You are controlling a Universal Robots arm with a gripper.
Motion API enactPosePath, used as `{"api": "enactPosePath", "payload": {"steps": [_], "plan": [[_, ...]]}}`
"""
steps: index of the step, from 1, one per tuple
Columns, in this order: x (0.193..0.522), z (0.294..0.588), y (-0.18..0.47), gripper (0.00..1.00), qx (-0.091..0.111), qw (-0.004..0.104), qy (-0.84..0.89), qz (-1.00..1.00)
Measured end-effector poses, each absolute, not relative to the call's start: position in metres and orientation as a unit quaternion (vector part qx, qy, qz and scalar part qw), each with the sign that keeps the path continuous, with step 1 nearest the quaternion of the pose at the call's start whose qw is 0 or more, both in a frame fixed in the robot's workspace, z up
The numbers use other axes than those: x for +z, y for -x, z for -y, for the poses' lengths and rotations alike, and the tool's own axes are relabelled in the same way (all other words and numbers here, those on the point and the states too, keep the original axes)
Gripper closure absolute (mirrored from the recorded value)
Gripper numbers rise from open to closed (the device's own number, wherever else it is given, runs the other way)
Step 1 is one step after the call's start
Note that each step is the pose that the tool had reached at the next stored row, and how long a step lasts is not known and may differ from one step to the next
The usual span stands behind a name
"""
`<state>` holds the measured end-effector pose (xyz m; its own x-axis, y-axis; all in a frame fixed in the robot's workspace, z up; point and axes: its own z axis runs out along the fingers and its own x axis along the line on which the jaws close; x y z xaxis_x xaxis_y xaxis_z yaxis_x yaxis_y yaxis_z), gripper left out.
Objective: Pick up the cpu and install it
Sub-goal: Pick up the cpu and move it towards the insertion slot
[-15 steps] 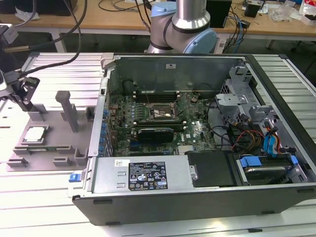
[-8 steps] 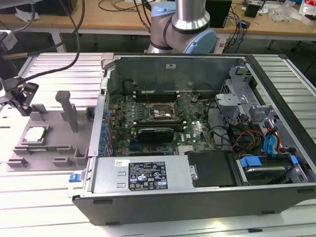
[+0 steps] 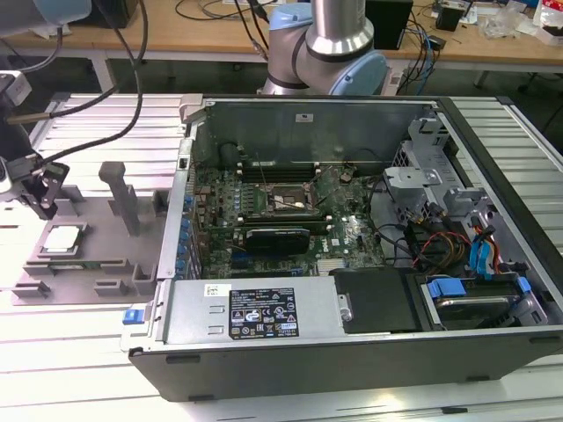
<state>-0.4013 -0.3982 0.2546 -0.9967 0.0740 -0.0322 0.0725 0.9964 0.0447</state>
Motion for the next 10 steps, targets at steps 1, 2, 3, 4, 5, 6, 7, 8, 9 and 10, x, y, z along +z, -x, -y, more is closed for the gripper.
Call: {"api": "enactPosePath", "payload": {"steps": [1,2,3,4,5,6,7,8,9,10], "plan": [[0.253,0.399,0.402,0.89,0.022,0.017,-0.037,-0.999],[0.252,0.400,0.402,0.89,0.022,0.017,-0.037,-0.999],[0.251,0.401,0.402,0.89,0.022,0.017,-0.037,-0.999],[0.249,0.401,0.402,0.89,0.022,0.017,-0.037,-0.999],[0.247,0.402,0.402,0.89,0.022,0.017,-0.037,-0.999],[0.245,0.402,0.402,0.89,0.022,0.017,-0.037,-0.999],[0.243,0.402,0.402,0.89,0.022,0.017,-0.037,-0.999],[0.241,0.402,0.403,0.89,0.022,0.017,-0.037,-0.999],[0.239,0.402,0.403,0.89,0.022,0.017,-0.037,-0.999],[0.237,0.402,0.403,0.89,0.022,0.017,-0.037,-0.999]]}}
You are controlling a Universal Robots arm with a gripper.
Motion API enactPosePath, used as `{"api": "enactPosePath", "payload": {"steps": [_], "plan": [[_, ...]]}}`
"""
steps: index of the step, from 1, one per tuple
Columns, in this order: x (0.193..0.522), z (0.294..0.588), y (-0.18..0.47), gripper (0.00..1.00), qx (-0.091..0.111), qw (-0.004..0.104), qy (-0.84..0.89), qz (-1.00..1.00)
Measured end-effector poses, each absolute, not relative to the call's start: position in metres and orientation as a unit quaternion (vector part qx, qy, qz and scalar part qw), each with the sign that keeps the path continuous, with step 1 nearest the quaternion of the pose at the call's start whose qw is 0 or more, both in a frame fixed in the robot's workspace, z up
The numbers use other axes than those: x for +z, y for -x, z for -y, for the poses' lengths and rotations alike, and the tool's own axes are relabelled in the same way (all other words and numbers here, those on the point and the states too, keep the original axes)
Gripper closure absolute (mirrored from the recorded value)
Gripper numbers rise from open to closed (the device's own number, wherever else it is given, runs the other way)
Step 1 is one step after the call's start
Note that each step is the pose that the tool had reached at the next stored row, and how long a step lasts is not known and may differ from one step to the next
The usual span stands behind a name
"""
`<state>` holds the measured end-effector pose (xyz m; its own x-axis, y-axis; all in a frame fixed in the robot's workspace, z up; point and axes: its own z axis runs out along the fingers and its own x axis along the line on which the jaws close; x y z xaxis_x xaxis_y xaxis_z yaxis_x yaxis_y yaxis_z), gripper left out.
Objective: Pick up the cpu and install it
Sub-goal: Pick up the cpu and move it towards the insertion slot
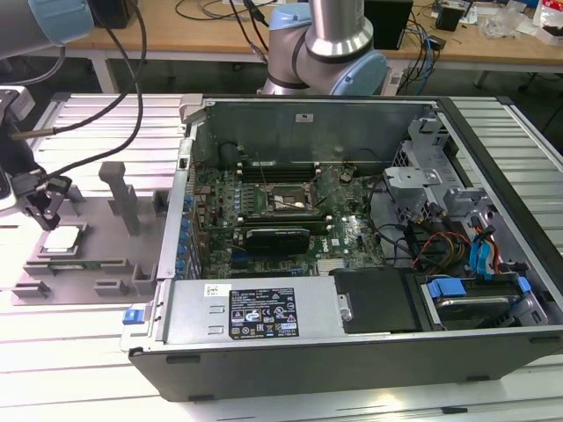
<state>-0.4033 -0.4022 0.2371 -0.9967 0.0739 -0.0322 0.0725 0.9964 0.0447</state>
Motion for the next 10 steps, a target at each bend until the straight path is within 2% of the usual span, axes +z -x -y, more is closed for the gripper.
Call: {"api": "enactPosePath", "payload": {"steps": [7,10], "plan": [[0.2361,0.4021,0.4042,0.89,0.022,0.018,-0.037,-0.999],[0.2361,0.4021,0.4042,0.71,0.022,0.018,-0.037,-0.999]]}}
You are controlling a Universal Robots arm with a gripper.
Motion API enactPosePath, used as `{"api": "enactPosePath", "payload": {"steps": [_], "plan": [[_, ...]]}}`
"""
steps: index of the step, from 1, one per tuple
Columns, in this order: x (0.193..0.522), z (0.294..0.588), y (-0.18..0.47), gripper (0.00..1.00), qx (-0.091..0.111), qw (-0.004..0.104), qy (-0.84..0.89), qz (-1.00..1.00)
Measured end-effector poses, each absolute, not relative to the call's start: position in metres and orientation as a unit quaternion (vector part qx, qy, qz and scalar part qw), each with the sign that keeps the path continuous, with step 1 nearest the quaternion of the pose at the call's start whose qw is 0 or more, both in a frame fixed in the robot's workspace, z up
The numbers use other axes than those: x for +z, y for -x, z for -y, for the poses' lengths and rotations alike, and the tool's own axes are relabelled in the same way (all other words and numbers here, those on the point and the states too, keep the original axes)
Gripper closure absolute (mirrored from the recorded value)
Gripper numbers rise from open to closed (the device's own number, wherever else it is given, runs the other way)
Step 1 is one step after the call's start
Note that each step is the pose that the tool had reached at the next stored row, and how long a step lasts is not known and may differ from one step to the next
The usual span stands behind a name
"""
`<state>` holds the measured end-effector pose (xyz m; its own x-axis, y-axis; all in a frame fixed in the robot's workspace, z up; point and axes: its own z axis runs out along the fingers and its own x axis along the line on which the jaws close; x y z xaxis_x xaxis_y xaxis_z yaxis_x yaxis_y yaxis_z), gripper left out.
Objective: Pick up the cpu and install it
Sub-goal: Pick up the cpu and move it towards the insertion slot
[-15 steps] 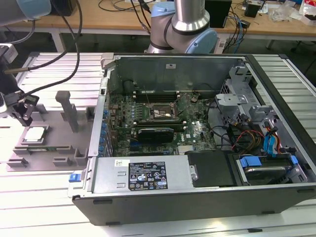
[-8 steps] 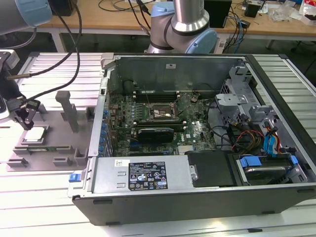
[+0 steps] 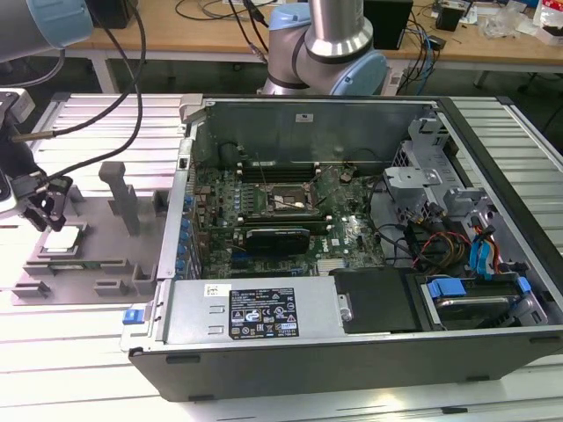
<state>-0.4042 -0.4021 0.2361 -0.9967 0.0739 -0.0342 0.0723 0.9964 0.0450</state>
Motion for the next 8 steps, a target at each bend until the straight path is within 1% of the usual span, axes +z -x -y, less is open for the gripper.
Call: {"api": "enactPosePath", "payload": {"steps": [1,4,5,6,8], "plan": [[0.2360,0.4021,0.4042,0.58,0.022,0.018,-0.037,-0.999],[0.2361,0.4021,0.4043,0.40,0.022,0.018,-0.037,-0.999],[0.2361,0.4021,0.4043,0.40,0.022,0.018,-0.037,-0.999],[0.2360,0.4021,0.4043,0.34,0.022,0.018,-0.037,-0.999],[0.2358,0.4022,0.4043,0.34,0.022,0.018,-0.037,-0.999]]}}
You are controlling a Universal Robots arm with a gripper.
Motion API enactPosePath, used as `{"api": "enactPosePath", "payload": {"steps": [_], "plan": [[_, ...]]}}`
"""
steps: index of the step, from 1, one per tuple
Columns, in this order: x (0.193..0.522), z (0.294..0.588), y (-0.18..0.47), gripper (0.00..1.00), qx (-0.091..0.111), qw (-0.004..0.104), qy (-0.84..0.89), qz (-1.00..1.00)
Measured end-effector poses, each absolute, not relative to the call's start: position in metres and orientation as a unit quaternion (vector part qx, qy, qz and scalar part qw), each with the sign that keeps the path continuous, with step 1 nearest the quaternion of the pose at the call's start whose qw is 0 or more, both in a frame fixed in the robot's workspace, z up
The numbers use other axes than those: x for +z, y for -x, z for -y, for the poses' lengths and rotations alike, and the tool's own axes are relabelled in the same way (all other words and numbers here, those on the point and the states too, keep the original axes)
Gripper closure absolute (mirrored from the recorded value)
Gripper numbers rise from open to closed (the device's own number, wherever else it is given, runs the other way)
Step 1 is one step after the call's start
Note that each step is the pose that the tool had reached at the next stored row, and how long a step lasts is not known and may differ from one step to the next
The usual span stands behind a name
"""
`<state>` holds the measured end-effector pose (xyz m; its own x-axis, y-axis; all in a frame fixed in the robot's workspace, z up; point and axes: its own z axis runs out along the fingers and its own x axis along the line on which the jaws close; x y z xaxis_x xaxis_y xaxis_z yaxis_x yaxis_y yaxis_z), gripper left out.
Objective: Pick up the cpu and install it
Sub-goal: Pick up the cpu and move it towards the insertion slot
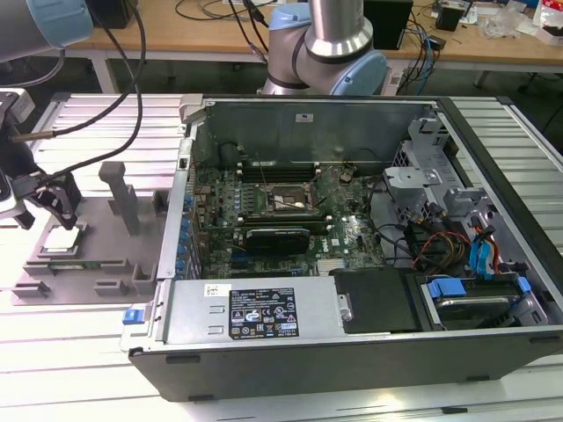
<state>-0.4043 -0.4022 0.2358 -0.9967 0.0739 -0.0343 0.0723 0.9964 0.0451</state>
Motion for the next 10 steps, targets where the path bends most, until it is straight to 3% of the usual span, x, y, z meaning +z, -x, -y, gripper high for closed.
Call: {"api": "enactPosePath", "payload": {"steps": [10], "plan": [[0.222,0.402,0.404,0.34,0.022,0.020,-0.037,-0.999]]}}
